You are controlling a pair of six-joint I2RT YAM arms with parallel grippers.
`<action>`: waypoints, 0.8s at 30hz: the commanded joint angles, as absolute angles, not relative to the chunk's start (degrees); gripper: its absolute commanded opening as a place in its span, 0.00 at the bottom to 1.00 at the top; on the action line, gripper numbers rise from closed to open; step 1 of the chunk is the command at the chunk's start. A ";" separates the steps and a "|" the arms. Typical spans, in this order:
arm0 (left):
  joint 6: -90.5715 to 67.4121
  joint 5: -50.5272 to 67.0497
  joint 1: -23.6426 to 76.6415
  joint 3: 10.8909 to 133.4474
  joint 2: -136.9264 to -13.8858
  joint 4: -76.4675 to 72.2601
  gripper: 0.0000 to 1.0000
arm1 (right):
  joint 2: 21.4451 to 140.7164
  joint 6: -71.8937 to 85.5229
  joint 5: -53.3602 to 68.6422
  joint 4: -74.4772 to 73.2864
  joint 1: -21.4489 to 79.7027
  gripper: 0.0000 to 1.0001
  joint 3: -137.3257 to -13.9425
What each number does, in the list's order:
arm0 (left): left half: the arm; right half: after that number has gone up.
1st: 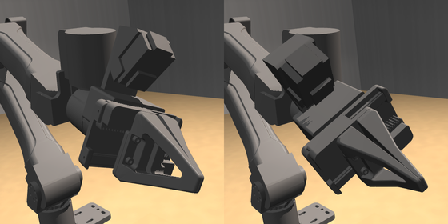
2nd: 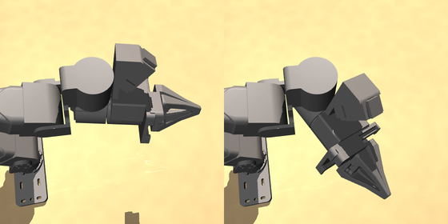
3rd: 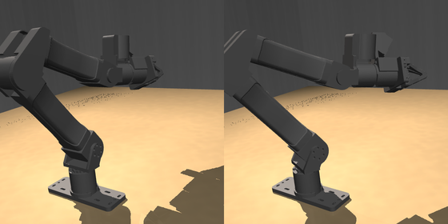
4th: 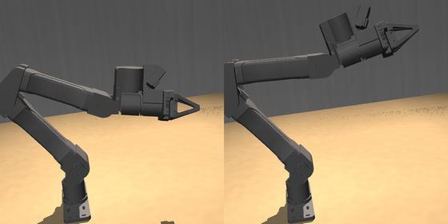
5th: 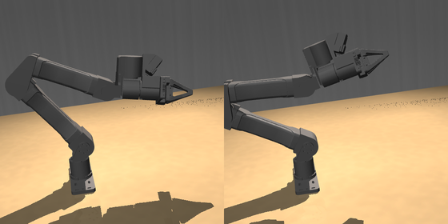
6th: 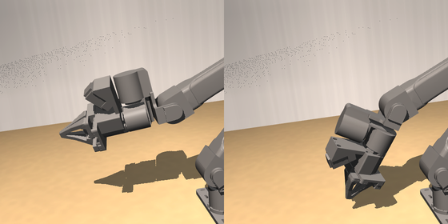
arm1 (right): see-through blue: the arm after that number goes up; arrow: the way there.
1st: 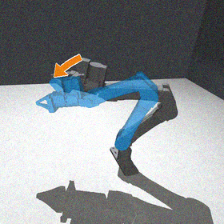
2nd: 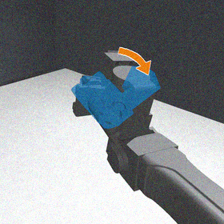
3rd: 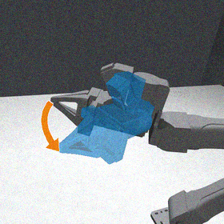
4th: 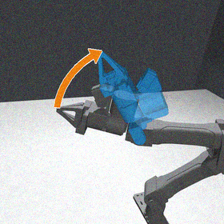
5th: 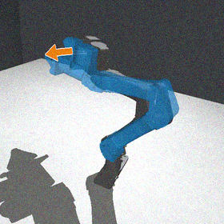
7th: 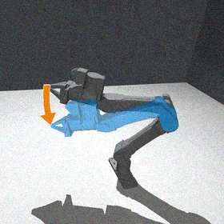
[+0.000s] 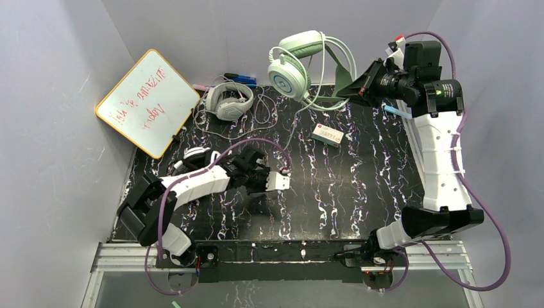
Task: Wrap the headphones
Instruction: Wrap the headphones cable around the headphones.
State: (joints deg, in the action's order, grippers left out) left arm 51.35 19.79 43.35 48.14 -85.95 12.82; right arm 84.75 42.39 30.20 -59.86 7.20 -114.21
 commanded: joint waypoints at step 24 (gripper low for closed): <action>-1.63 13.91 21.51 55.49 -91.84 -4.41 0.00 | 67.96 34.39 41.82 -47.43 9.83 0.01 -92.11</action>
State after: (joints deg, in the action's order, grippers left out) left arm 8.71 15.33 25.34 51.18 -89.25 -2.26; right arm 71.53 36.60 36.69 -52.23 7.86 -94.50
